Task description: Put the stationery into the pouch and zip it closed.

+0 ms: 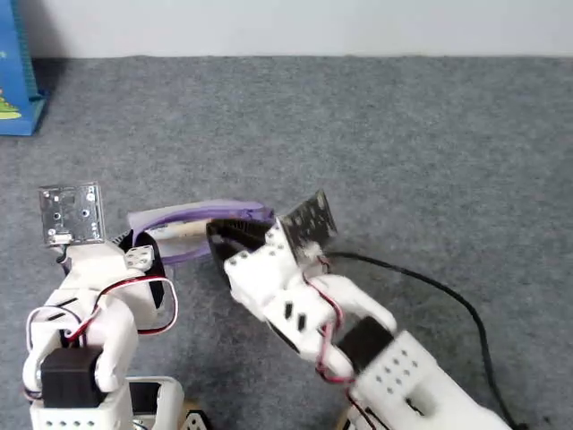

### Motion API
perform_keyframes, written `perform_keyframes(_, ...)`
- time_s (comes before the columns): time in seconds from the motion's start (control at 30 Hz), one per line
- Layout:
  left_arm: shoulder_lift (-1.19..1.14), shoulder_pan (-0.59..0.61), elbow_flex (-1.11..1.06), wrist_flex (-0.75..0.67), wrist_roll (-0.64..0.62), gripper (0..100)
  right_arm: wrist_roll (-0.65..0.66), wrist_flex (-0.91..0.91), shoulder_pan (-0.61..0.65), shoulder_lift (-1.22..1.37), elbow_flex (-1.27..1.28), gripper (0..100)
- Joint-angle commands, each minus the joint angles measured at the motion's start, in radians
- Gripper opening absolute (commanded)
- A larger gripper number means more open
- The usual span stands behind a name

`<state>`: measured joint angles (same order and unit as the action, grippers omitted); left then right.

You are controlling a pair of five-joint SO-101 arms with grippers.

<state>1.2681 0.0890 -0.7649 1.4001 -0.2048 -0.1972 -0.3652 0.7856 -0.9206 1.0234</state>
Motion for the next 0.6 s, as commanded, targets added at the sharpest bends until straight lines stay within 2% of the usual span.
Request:
perform_keyframes(0.0,0.021,0.003,0.015,-0.028,0.008,1,-0.009,-0.056,-0.054,0.134,-0.106,0.8)
perform_keyframes(0.3,0.021,0.003,0.015,-0.028,0.008,1,-0.005,-0.486,-0.071,-0.104,-0.351,2.1)
perform_keyframes(0.5,0.021,0.003,0.015,-0.028,0.008,1,-0.014,-0.710,-0.133,-0.142,-0.336,22.1)
perform_keyframes(0.57,0.021,0.003,0.015,-0.026,0.008,1,-0.037,-0.714,-0.142,-0.143,-0.310,23.3)
